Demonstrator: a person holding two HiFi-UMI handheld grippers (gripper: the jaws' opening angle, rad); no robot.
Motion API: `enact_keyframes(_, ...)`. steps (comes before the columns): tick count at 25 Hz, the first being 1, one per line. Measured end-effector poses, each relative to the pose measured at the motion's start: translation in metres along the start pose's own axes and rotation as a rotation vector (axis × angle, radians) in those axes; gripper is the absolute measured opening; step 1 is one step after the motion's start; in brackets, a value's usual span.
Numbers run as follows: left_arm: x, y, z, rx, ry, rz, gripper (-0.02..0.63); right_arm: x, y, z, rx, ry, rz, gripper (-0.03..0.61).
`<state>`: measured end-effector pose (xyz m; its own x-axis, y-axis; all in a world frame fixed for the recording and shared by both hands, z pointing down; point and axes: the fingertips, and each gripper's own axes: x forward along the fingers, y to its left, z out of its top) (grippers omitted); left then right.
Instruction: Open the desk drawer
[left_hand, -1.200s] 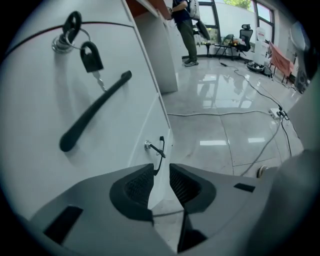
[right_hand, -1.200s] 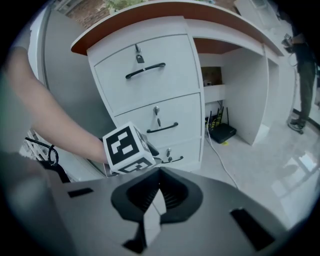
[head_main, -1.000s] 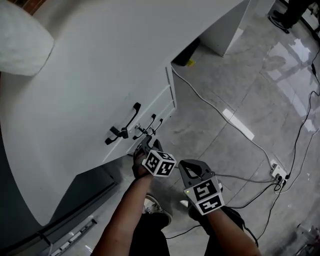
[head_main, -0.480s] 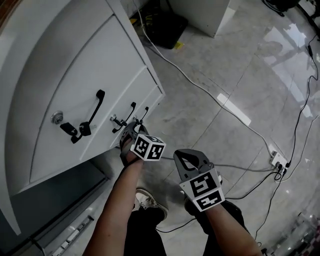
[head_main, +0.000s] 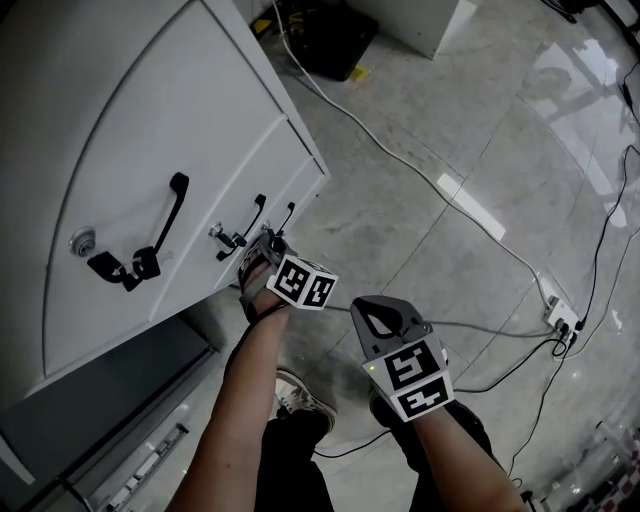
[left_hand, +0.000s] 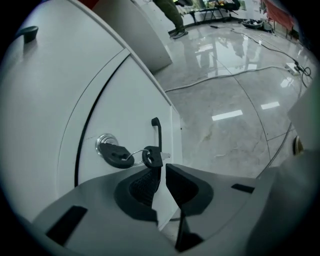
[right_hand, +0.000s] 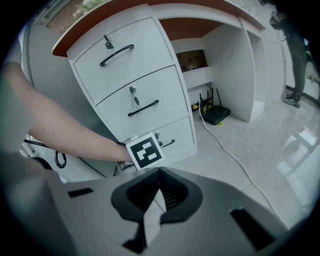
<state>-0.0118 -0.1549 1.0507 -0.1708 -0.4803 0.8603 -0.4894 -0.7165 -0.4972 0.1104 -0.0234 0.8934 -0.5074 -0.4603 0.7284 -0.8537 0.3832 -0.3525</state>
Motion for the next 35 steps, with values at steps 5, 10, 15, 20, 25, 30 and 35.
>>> enact_keyframes(5,0.006,-0.002,-0.001,0.111,0.007,0.063,0.029,0.001,-0.005,-0.006,0.024,0.014,0.006,0.015)
enact_keyframes(10,0.005,0.002,0.0,0.172,-0.032,0.128,0.017,0.001,-0.001,-0.011,0.018,0.029,0.007,0.015)
enact_keyframes(15,0.002,0.002,0.002,0.138,-0.051,0.114,0.012,-0.002,-0.004,-0.015,0.036,0.031,0.002,0.015)
enact_keyframes(20,-0.004,-0.007,0.003,0.118,-0.042,0.097,0.011,-0.003,-0.002,-0.02,0.044,0.044,0.004,0.015)
enact_keyframes(25,-0.01,-0.019,0.004,0.119,-0.046,0.09,0.011,-0.009,-0.007,-0.023,0.057,0.043,-0.013,0.015)
enact_keyframes(30,-0.02,-0.034,0.006,0.114,-0.043,0.081,0.009,-0.019,-0.018,-0.03,0.07,0.045,-0.046,0.015)
enact_keyframes(35,-0.03,-0.051,0.007,0.102,-0.034,0.066,0.011,-0.032,-0.026,-0.044,0.119,0.047,-0.066,0.015)
